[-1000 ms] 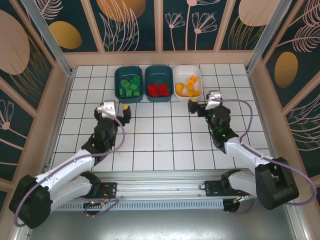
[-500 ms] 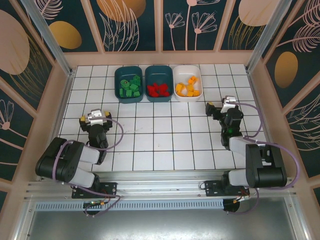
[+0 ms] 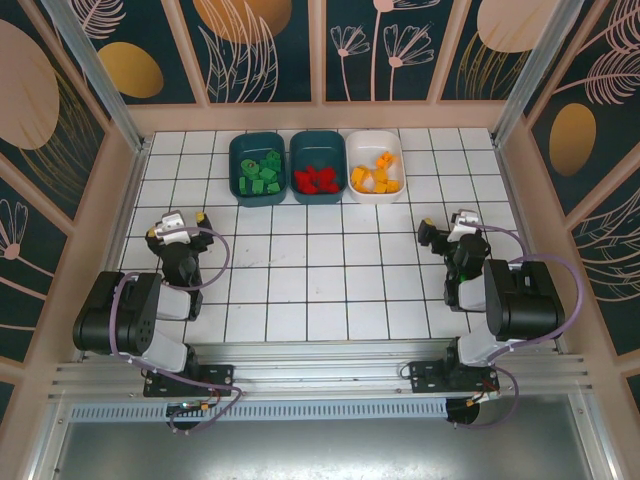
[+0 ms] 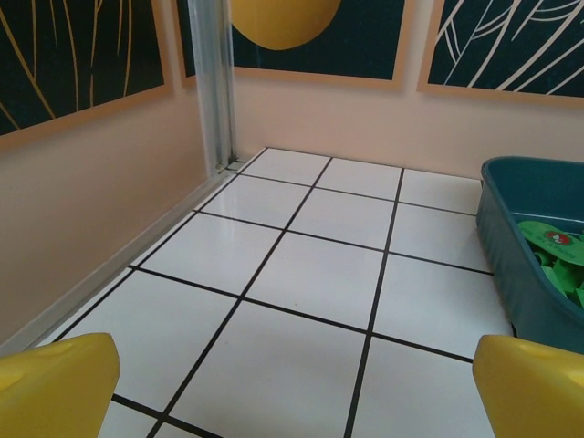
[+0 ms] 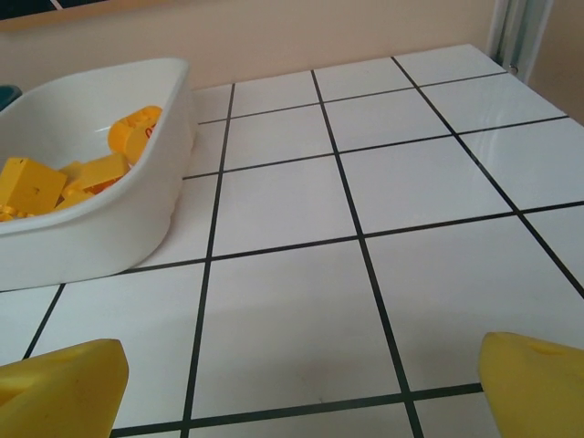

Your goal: Sort the legos into containers by color

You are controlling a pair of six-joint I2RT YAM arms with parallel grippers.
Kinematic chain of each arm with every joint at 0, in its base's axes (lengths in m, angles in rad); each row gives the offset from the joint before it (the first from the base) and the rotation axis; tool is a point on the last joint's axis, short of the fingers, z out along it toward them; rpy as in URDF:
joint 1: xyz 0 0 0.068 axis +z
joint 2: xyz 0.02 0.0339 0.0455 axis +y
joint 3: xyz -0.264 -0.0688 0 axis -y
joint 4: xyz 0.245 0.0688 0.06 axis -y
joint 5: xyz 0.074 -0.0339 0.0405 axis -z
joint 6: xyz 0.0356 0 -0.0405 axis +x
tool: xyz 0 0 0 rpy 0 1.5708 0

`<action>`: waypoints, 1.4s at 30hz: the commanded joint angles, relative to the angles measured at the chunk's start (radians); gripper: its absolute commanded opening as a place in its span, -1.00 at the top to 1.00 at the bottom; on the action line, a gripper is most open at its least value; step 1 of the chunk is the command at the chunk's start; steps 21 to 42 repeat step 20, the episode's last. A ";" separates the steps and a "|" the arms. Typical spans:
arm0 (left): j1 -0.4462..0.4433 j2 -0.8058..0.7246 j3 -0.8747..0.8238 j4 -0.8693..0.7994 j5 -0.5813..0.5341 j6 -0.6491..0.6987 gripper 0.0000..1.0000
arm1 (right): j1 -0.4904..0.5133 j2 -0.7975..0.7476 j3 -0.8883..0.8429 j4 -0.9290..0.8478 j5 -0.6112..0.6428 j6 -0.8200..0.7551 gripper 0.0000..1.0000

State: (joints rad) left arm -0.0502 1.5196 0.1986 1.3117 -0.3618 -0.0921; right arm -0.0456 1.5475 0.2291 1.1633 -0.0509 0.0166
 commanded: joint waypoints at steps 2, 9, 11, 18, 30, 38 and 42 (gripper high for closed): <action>0.008 0.001 0.015 0.008 0.019 -0.020 -0.98 | 0.006 -0.009 0.012 0.070 0.006 -0.001 -0.98; 0.008 0.001 0.016 0.005 0.020 -0.020 -0.98 | 0.007 -0.009 0.012 0.070 0.008 -0.003 -0.98; 0.009 -0.001 0.014 0.004 0.023 -0.019 -0.97 | 0.008 -0.009 0.012 0.069 0.008 -0.002 -0.98; 0.009 0.002 0.024 -0.010 0.041 -0.014 -0.98 | 0.007 -0.010 0.011 0.070 0.008 -0.003 -0.98; 0.009 -0.001 0.018 -0.001 0.041 -0.014 -0.98 | 0.006 -0.009 0.012 0.069 0.008 -0.002 -0.98; 0.009 -0.001 0.018 -0.001 0.041 -0.014 -0.98 | 0.006 -0.009 0.012 0.069 0.008 -0.002 -0.98; 0.009 -0.001 0.018 -0.001 0.041 -0.014 -0.98 | 0.006 -0.009 0.012 0.069 0.008 -0.002 -0.98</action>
